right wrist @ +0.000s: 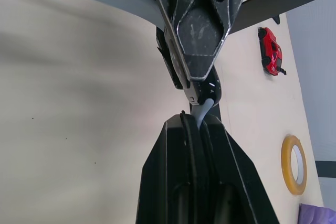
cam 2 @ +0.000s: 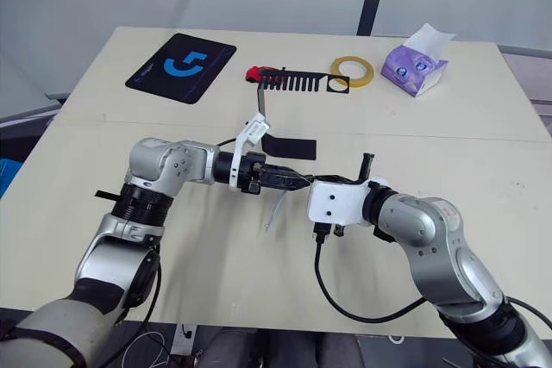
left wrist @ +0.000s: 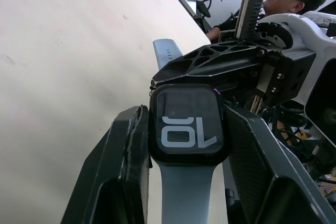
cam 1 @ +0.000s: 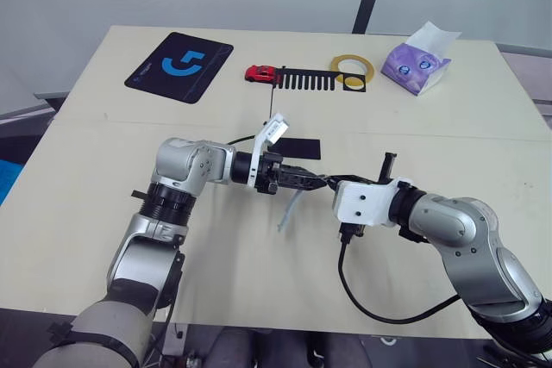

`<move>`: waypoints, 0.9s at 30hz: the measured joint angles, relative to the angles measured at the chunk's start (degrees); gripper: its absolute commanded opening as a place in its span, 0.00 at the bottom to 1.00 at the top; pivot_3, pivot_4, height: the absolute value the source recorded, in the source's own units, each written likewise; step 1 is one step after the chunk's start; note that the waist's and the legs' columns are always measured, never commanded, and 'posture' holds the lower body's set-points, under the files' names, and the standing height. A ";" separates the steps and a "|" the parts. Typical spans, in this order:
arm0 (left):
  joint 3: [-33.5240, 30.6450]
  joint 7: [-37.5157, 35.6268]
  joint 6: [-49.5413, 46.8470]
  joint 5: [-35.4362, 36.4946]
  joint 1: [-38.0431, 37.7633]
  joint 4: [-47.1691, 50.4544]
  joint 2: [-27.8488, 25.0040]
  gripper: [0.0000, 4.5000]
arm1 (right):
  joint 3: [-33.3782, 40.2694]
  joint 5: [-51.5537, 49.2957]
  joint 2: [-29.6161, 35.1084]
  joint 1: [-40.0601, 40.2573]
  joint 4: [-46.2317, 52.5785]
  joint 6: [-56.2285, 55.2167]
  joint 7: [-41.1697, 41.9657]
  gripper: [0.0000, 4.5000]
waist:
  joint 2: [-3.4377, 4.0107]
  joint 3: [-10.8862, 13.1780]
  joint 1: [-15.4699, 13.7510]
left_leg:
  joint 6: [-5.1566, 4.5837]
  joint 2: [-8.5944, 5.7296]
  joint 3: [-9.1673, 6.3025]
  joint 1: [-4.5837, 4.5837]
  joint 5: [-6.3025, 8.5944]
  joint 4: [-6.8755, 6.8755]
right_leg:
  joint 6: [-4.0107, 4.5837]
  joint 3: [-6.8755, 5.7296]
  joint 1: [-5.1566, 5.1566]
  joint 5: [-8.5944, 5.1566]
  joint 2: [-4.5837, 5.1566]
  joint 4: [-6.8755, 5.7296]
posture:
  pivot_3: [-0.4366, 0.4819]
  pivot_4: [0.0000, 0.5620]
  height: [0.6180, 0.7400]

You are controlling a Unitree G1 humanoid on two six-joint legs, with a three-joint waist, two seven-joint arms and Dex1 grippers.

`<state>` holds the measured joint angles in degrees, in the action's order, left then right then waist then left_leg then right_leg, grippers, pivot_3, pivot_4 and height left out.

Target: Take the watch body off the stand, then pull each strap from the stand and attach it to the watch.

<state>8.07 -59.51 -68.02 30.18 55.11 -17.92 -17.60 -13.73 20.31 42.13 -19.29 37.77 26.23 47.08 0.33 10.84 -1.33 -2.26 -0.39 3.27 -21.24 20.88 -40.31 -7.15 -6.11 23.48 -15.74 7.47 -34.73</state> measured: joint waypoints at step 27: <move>10.27 -21.84 39.80 -9.82 -8.99 10.86 -13.95 0.38 | 45.44 -65.67 4.80 10.16 9.80 36.24 11.44 1.00 | 0.00 0.00 -0.30 | 0.00 -0.01 -0.02 0.01 0.00 0.00 | 0.03 0.05 -0.01 -0.01 0.07 -0.02 | 0.48 0.27 0.98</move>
<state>18.34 -81.35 -28.22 20.36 46.13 -7.06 -31.55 31.71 -45.36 46.93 -9.12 47.56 62.47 58.52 0.33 10.84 -1.62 -2.27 -0.41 3.25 -21.23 20.89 -40.31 -7.12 -6.06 23.47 -15.75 7.54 -34.75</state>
